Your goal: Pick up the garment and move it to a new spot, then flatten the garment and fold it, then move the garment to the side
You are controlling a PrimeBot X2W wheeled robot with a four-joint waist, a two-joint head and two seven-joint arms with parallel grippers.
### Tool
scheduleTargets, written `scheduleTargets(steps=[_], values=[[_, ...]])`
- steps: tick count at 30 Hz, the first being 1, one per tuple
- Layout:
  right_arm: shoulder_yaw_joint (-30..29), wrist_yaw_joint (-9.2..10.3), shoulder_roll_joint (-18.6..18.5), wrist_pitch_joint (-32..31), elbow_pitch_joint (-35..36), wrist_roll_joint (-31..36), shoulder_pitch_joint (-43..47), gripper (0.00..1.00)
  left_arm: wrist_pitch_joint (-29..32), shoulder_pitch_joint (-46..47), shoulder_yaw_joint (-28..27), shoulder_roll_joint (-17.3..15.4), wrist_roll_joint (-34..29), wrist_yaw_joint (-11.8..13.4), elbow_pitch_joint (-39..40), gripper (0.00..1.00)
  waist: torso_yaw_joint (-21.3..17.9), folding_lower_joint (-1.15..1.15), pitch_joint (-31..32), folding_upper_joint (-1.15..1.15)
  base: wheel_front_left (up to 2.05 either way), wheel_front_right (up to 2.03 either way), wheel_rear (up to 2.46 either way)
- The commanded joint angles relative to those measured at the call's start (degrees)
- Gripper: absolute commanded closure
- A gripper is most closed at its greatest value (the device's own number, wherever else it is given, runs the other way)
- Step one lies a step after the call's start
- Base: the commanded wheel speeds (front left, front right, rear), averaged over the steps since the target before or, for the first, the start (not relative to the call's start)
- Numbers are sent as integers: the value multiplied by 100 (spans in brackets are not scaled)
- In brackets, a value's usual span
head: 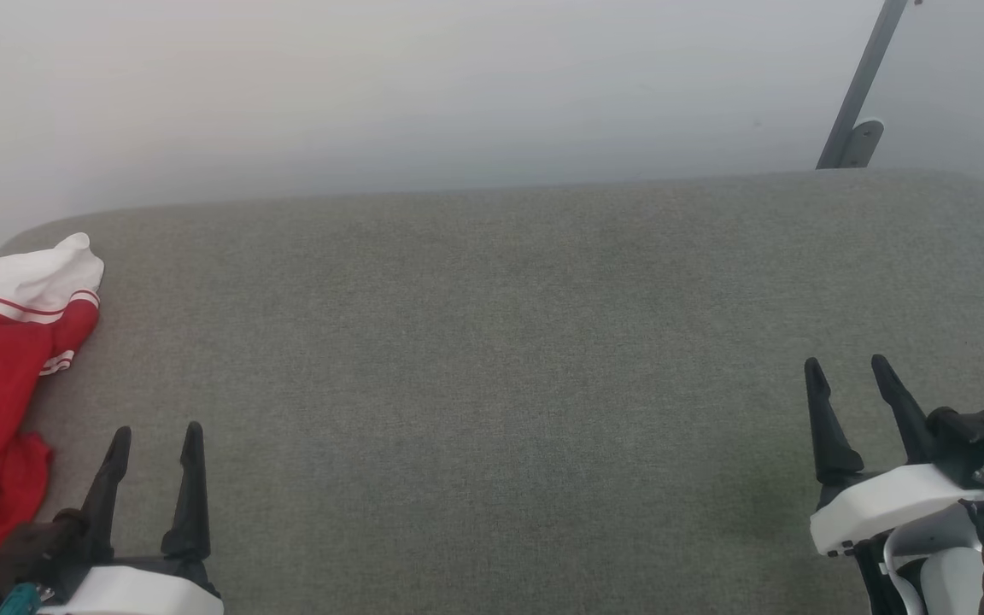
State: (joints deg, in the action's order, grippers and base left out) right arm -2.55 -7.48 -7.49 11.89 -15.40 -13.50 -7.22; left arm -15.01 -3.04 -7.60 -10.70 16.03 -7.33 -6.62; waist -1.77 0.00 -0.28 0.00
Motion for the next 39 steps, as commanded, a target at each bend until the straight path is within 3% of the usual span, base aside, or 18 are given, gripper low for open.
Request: scheduleTargets(steps=[1, 11, 16, 39], values=[[-24, -2, -4, 43, 11, 21, -1, 0, -22, -28, 6, -24, -50, -17, 19, 0, 0, 0, 0, 0, 0, 0, 0], [-6, -2, 28, 29, 54, 22, 17, 0, -22, 18, 47, -62, 117, -16, -58, 0, 23, 0, -14, 0, 0, 0, 0], [162, -2, -25, -16, 61, -62, 15, 0, -23, 88, -99, -56, 180, -17, -174, 0, 215, 0, 18, 0, 0, 0, 0], [1453, -1, -101, -64, -416, -446, -297, 0, 113, -1, -473, -265, 731, 24, -315, 0, 2323, 0, 498, 0, 0, 0, 0]])
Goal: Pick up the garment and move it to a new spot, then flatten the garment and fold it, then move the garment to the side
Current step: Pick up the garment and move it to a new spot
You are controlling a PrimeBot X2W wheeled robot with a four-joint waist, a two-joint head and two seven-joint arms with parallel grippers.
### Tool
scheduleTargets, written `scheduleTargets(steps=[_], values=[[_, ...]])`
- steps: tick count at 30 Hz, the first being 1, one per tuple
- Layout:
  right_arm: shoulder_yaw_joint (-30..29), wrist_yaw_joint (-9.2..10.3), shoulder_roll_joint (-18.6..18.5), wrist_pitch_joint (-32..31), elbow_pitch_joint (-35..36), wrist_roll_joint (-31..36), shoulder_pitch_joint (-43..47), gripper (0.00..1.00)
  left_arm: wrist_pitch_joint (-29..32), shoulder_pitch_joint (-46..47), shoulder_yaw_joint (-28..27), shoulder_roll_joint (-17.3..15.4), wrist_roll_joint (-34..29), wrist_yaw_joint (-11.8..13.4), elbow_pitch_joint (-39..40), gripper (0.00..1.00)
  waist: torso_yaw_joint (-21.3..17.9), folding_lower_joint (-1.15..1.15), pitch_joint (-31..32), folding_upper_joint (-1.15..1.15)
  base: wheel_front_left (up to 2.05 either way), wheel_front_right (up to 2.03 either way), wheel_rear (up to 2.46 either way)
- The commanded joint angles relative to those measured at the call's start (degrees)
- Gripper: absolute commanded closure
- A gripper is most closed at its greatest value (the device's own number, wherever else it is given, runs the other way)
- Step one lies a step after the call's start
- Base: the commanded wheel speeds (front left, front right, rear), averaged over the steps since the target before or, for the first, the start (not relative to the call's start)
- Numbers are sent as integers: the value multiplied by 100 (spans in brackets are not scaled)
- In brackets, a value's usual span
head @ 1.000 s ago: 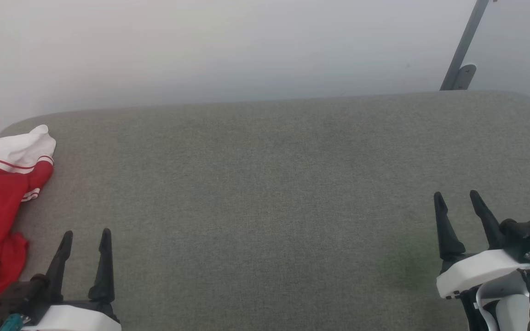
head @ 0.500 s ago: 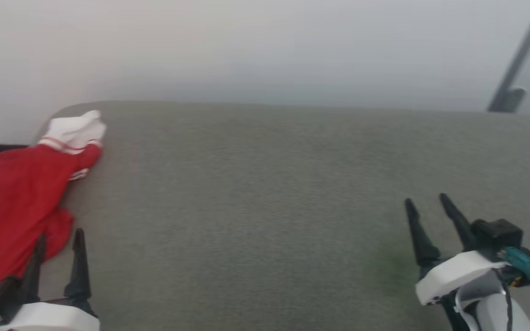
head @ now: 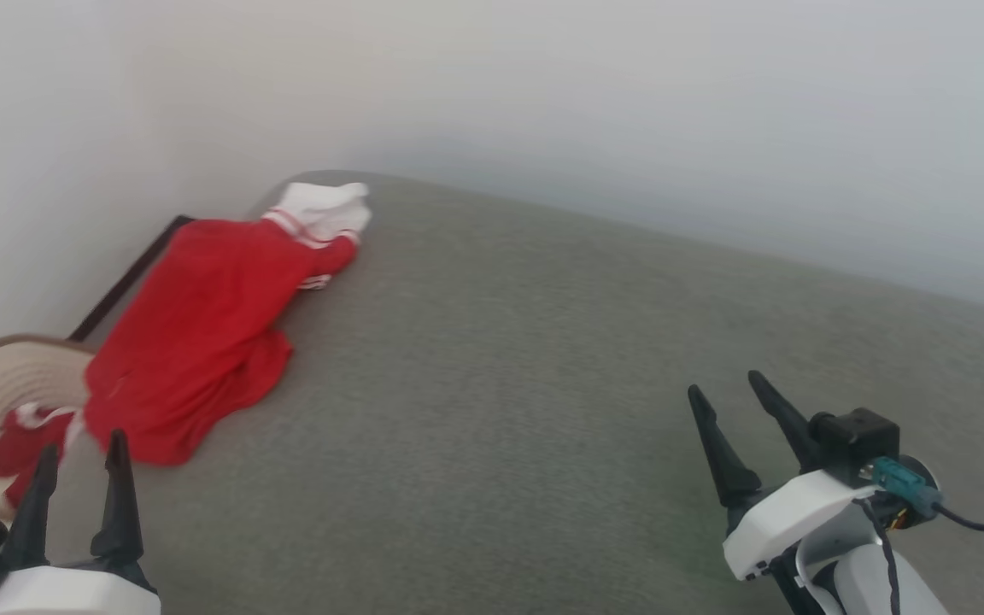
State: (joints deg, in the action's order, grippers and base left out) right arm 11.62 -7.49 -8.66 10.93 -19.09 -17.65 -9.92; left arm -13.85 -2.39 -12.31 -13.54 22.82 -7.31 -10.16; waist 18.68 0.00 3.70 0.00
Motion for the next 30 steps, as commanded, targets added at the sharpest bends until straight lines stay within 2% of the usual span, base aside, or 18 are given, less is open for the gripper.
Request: scheduleTargets(steps=[1, 9, 14, 24, 30], values=[[34, 0, 19, 53, -67, -50, -25, 0, 15, -85, 3, 35, 66, 22, 59, 0, 351, 0, 108, 0, 0, 0, 0], [24, 0, 20, 110, -143, -17, -74, 0, 110, -91, -51, 75, 253, 65, 120, 0, 586, 0, 62, 0, 0, 0, 0], [-1, 0, -52, 63, -76, 12, -163, 0, 276, 196, -71, 22, 468, 51, 67, 0, 561, 0, -150, 0, 0, 0, 0], [-225, 0, -320, -185, 294, 211, -577, 0, 829, 1569, 61, -426, 763, 24, -647, 0, 167, 0, -978, 0, 0, 0, 0], [-365, 0, -532, -471, 786, 403, -909, 0, 1134, 2852, 163, -761, 915, 9, -1763, 0, -201, 0, -1794, 0, 0, 0, 0]])
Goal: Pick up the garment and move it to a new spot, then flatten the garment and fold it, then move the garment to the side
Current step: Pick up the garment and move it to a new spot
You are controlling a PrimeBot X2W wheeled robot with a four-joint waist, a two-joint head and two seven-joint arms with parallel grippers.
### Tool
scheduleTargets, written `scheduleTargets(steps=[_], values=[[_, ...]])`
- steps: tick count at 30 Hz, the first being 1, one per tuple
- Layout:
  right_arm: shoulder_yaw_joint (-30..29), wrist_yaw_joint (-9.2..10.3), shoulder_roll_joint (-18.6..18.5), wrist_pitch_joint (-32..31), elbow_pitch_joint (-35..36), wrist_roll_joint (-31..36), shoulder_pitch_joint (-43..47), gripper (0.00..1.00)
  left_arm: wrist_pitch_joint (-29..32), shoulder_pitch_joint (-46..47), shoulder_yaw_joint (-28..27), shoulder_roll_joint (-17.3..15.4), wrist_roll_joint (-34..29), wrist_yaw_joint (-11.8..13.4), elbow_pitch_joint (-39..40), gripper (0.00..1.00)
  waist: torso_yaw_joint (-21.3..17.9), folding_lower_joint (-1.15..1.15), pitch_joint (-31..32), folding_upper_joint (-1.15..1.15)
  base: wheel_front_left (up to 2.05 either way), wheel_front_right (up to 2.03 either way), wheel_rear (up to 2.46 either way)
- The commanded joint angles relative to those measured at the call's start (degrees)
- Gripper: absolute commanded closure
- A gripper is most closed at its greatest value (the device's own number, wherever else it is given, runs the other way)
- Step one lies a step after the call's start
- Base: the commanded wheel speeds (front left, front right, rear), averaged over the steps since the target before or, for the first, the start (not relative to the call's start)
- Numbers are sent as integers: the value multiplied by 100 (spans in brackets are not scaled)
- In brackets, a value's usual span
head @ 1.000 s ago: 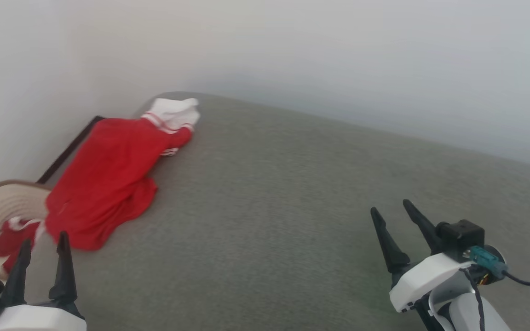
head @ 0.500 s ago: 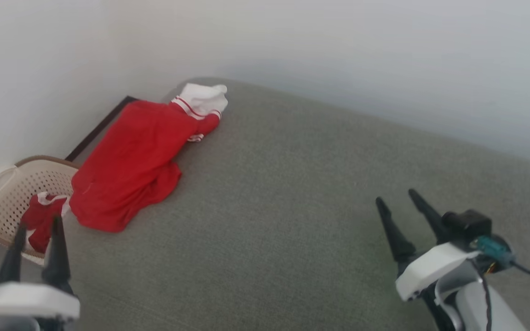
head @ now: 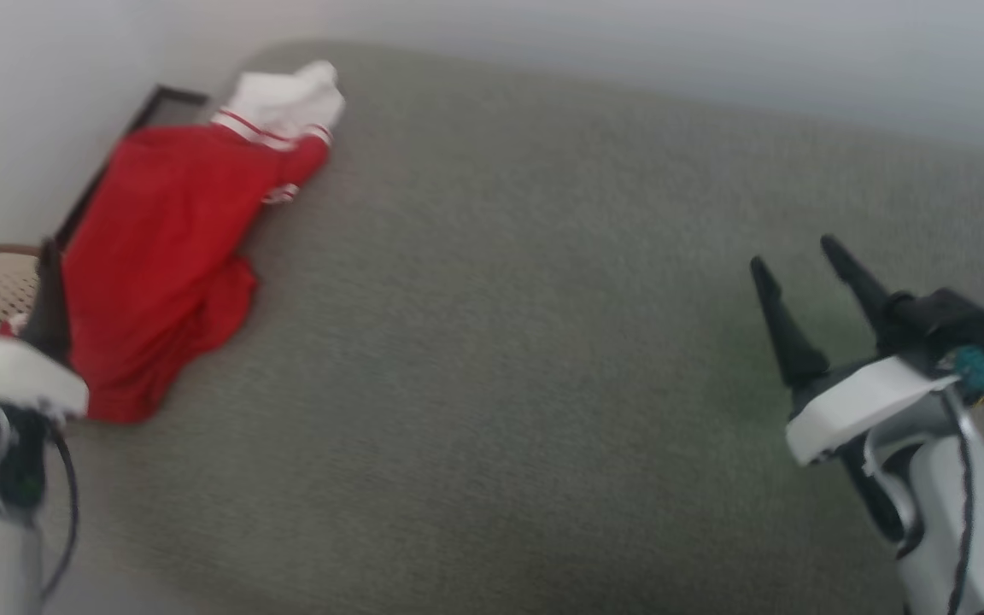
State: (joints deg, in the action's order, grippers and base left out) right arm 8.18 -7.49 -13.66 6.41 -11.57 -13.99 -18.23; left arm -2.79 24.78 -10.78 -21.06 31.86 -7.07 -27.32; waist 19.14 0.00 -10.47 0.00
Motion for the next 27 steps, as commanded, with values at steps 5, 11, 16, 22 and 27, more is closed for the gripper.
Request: scheduleTargets(steps=[5, 11, 16, 22, 27], values=[[-117, 0, -190, -278, 430, 161, -238, 0, 264, 1075, 122, -193, 79, -19, -1189, 0, -412, 0, -944, 0, 0, 0, 0], [-192, 0, -347, -577, 947, 273, -301, 0, 628, 2077, 175, -256, 202, 87, -2651, 0, -478, 0, -1450, 0, 0, 0, 0], [-262, 0, -458, -834, 1300, 340, -312, 0, 993, 2688, 296, -207, 165, 162, -3590, 0, -438, 0, -1746, 0, 0, 0, 0], [-324, 0, -535, -1045, 1578, 381, -275, 0, 1486, 3054, 438, -99, 177, 142, -4266, 0, -390, 0, -1912, 0, 0, 0, 0], [-351, 0, -539, -1178, 1736, 413, -247, 0, 1671, 3137, 521, 4, 178, 138, -4517, 0, -364, 0, -1972, 0, 0, 0, 0]])
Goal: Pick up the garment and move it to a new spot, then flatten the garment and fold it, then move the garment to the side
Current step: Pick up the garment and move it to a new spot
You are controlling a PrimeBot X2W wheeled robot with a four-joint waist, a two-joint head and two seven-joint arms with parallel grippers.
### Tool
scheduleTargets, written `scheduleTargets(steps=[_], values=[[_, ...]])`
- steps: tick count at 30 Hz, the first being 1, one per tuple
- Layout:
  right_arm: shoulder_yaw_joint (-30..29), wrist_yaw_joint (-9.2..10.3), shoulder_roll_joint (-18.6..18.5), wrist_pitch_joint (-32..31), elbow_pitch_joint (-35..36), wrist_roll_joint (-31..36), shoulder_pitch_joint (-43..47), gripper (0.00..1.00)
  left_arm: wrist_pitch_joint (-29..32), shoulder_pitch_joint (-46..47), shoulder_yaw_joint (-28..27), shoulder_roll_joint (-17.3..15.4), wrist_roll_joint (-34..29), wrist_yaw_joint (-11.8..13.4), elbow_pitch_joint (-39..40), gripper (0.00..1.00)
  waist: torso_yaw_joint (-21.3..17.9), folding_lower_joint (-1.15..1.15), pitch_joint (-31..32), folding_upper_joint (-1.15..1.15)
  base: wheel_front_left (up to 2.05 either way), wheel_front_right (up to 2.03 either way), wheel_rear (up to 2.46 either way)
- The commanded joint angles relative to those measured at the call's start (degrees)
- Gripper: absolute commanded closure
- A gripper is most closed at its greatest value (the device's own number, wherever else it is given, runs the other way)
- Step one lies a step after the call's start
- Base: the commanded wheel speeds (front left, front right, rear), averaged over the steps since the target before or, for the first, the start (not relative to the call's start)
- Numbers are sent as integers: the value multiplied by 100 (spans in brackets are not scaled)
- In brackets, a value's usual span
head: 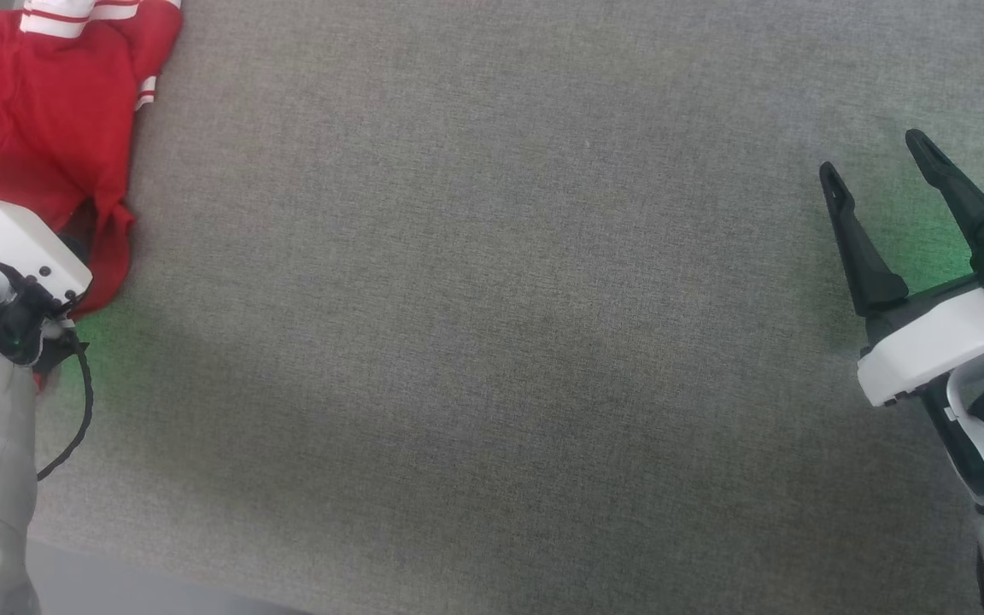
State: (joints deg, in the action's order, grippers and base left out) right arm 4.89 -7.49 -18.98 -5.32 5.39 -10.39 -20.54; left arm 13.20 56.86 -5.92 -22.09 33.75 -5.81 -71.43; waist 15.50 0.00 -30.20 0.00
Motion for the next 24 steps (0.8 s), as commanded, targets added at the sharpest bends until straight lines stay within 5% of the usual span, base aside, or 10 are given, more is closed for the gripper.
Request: scheduleTargets(steps=[1, 3, 12, 24], values=[[-17, 0, -5, -27, 56, 57, -12, 0, 80, -69, 41, 119, -6, 25, -130, 0, -1, 0, 1, 0, 0, 0, 0], [-8, 0, -3, -36, 65, 55, -9, 0, -52, -57, 5, 118, 35, 60, -151, 100, -3, 0, 13, 0, 0, 0, 0], [-3, 0, 88, 171, -195, -36, 147, 0, -832, 172, 177, -211, -117, -99, -43, 100, 48, 0, 587, 0, 0, 0, 0], [120, 0, 349, 631, -841, -258, 340, 0, -1302, 503, 1156, -614, -475, -166, 954, 100, 179, 0, 1794, 0, 0, 0, 0]])
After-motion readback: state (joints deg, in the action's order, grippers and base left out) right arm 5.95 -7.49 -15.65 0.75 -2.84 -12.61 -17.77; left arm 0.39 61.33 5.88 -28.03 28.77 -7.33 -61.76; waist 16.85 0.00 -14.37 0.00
